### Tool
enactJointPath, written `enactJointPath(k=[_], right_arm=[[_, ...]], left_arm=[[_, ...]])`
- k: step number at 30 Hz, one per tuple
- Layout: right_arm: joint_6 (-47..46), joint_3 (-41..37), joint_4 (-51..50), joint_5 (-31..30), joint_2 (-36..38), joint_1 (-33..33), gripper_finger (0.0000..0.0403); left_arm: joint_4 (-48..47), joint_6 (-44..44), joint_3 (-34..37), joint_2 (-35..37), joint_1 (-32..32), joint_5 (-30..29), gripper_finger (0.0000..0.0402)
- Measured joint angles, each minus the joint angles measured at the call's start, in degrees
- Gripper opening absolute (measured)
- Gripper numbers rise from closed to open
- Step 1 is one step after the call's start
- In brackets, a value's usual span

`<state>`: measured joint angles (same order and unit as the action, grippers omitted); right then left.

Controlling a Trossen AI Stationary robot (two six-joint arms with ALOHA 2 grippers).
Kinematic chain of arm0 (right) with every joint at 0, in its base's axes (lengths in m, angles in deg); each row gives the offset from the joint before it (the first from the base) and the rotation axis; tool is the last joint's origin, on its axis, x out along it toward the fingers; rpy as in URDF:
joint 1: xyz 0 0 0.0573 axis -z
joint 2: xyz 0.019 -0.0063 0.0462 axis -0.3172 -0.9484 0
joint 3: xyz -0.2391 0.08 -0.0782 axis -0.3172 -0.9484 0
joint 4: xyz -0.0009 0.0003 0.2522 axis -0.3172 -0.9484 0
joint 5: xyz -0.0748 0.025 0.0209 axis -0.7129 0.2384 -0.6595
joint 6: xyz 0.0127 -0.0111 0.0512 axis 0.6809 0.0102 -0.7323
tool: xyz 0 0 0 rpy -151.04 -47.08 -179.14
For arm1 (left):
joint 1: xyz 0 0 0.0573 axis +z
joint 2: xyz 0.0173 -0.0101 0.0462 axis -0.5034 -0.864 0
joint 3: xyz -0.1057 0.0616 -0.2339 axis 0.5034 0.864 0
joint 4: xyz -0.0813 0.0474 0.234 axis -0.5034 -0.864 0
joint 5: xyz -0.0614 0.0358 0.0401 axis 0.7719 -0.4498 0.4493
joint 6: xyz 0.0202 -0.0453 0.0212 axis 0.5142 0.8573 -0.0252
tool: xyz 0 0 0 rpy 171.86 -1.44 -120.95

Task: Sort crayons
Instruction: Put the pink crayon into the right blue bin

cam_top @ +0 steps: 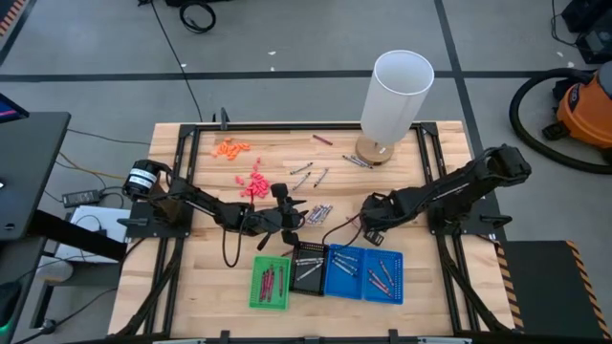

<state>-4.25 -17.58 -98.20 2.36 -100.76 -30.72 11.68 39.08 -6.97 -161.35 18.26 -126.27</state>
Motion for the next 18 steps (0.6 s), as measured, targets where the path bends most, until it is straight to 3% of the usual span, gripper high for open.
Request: enactJointPath(k=[7,18], right_arm=[[-5.36,2.69,-1.46,2.68,5.21,-4.05,0.0031],[-24.27,4.04,1.33,13.02,11.82,-15.63,0.0033]], left_arm=[[0.0,0.02,0.0,0.0,0.0,0.0,0.0157],[-0.02,0.26,0.0,0.0,0.0,0.0,0.0157]])
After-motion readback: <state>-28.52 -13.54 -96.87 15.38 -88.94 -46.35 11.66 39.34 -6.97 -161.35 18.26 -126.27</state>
